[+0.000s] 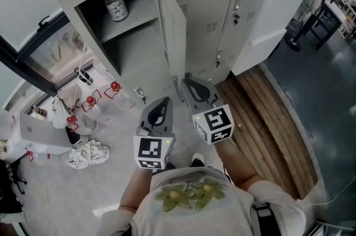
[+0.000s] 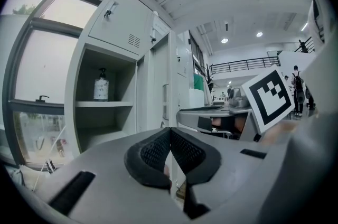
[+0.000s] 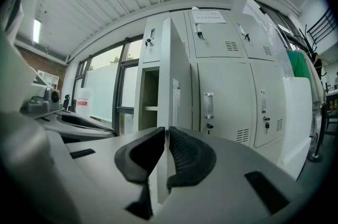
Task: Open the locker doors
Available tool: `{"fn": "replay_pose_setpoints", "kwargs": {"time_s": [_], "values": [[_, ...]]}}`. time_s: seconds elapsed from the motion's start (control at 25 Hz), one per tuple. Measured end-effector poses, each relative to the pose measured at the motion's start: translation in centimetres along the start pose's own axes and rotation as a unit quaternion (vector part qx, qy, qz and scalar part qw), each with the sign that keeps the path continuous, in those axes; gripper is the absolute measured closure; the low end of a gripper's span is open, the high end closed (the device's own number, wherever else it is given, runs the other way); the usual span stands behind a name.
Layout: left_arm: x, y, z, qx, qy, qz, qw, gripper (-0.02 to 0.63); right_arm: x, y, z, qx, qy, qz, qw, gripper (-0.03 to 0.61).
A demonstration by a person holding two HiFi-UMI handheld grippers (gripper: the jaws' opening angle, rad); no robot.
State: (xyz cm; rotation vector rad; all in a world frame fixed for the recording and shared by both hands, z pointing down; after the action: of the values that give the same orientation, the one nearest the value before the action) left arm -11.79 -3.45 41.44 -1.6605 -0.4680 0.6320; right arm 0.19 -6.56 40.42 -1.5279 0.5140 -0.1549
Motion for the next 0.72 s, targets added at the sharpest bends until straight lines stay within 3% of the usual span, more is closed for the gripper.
{"fn": "replay_pose_setpoints", "kwargs": {"time_s": [0.32,0.72], "values": [[1.0,0.0,-0.2,0.000,0.003,-0.006,1.0000,0.586,0.6,-0.4,1.3,0.011,0.004,-0.016,1.000,0.546],[3.4,0.0,-0.5,0.004,0.008,0.002,1.0000,0.586,-0.1,-1.2,4.2,0.011,0.043,-0.037,0.998,0.549]]}}
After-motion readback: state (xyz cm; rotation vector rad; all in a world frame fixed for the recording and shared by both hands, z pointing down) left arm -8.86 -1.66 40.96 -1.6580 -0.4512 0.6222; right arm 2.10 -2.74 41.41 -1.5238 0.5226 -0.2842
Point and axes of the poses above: the fingertips, and each gripper's own axes: z backward along the fingers, x to its right, y out of its top, the point moved 6 cm from there along z, backward along the fingers, and after that the axes turned 10 degrees about z, right-handed, at the moved point
